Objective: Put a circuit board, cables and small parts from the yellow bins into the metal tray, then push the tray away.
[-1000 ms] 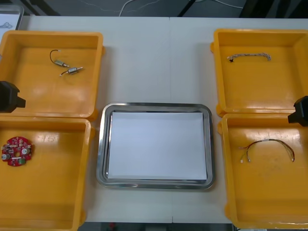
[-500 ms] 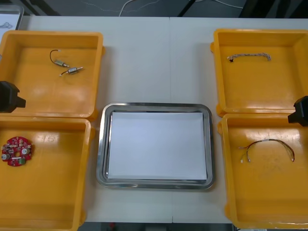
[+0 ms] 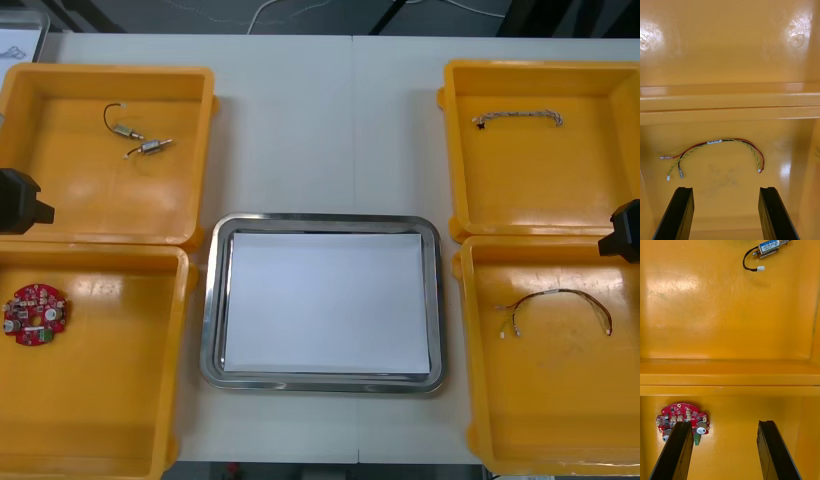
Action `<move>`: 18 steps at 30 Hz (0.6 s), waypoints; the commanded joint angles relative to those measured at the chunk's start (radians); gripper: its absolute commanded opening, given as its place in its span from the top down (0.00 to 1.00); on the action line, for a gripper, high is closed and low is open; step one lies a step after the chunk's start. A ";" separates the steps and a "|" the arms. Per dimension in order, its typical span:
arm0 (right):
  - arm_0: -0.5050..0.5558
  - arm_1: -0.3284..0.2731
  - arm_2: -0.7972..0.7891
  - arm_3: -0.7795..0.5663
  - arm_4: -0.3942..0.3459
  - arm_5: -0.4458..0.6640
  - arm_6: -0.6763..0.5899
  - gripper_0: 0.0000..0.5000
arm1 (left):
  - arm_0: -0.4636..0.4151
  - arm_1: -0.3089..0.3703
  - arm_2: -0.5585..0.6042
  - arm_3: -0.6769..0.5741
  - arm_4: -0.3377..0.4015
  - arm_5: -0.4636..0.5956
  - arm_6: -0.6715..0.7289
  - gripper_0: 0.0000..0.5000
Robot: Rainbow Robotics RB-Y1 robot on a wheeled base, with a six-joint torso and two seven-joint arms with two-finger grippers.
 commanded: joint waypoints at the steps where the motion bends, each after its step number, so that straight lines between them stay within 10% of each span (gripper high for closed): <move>1: 0.008 0.008 -0.027 -0.007 0.008 -0.009 0.035 0.00 | 0.007 -0.010 0.006 -0.026 -0.008 0.004 -0.031 0.00; 18: 0.008 0.008 -0.027 -0.007 0.008 -0.009 0.035 0.00 | 0.007 -0.010 0.006 -0.026 -0.008 0.004 -0.031 0.00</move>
